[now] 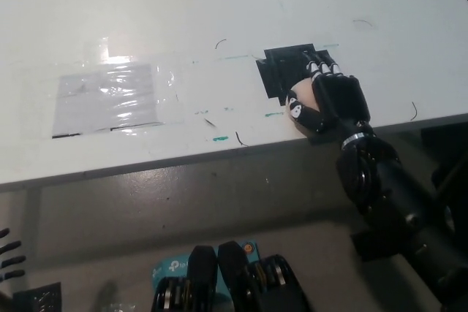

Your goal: The robot uses its right hand to grab and squeeze a pink dumpling toy kept on the black mask on the desk

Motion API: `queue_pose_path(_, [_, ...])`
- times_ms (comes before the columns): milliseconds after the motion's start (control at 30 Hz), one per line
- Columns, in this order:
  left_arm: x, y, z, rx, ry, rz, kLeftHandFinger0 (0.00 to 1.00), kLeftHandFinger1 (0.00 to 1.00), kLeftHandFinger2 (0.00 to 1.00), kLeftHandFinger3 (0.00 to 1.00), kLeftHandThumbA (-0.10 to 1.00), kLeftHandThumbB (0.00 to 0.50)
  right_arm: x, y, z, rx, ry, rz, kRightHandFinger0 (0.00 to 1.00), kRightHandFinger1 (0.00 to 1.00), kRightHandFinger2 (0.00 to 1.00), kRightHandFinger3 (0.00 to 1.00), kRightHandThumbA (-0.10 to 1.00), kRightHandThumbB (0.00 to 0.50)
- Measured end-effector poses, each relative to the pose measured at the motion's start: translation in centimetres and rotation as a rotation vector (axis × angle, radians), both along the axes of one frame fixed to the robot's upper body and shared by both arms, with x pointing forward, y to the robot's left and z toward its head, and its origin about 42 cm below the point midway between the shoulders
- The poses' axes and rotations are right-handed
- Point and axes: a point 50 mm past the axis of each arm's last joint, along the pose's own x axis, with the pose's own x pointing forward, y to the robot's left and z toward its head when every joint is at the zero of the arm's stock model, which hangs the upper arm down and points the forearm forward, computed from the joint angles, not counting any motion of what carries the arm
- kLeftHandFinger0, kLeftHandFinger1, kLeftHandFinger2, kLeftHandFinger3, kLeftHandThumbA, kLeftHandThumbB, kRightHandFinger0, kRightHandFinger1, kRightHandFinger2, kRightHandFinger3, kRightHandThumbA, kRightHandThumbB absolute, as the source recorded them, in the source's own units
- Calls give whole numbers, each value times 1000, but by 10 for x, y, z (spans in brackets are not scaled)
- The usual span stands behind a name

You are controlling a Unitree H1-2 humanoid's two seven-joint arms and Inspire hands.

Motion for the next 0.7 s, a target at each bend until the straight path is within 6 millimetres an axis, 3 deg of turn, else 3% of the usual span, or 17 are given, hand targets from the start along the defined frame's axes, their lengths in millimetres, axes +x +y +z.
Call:
queue_pose_path(200, [-1,-1,1,3,-3,-3,729,738,825,899,1000,113,-13,-8,12,46,-24,15,1000,1000,1000,1000,621,366])
queue_pose_path(267, [-1,-1,1,2,-3,-3,723,731,817,887,1000,133,-19,-11,19,65,-44,23,1000,1000,1000,1000,627,372])
queue_pose_path(367, [-1,-1,1,3,-3,-3,739,752,847,924,1000,127,-29,-17,30,95,-69,31,1000,1000,1000,1000,577,369])
queue_pose_path(567, [-1,-1,1,3,-2,-3,708,724,799,883,1000,131,-46,-32,50,170,-114,34,1000,1000,1000,1000,535,355])
queue_pose_path(667, [-1,-1,1,2,-2,-3,708,721,790,869,1000,132,-59,-43,63,234,-138,31,1000,1000,1000,1000,345,306])
queue_pose_path(700, [-1,-1,1,2,-2,-3,706,721,788,868,1000,132,-63,-47,64,259,-141,28,1000,1000,1000,1000,343,306])
